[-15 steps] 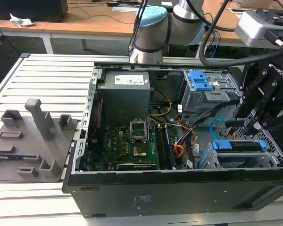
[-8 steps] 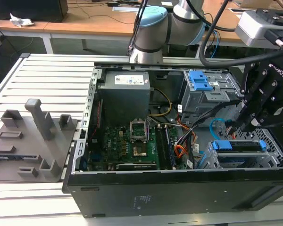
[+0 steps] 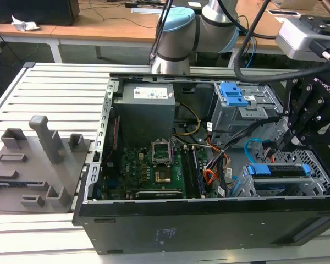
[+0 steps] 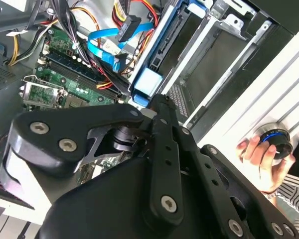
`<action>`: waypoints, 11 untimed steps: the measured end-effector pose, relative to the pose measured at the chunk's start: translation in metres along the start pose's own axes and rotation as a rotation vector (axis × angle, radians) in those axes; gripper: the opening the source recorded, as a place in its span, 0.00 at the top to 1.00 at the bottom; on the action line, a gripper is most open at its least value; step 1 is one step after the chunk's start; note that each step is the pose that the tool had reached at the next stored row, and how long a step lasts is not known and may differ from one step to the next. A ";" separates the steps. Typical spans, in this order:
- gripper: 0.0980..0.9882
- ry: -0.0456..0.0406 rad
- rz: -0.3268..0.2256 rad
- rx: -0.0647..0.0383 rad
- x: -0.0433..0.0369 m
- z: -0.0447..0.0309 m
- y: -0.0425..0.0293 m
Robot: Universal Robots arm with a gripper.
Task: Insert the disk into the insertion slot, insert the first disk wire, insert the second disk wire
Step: 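Insert the disk into the insertion slot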
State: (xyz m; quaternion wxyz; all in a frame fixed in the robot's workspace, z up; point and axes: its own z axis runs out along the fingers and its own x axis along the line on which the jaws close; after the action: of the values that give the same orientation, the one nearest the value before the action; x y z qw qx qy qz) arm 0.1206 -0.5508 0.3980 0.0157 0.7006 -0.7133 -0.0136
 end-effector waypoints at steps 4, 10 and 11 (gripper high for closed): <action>0.99 0.0000 0.000 0.000 -0.0001 0.0116 -0.0049; 0.99 0.0000 0.000 -0.001 -0.0004 0.0303 -0.0156; 0.99 0.0000 0.000 -0.001 -0.0004 0.0319 -0.0160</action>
State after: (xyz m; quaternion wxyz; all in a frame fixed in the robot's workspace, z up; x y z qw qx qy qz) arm 0.1353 -0.5508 0.3655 0.0160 0.7006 -0.7133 -0.0139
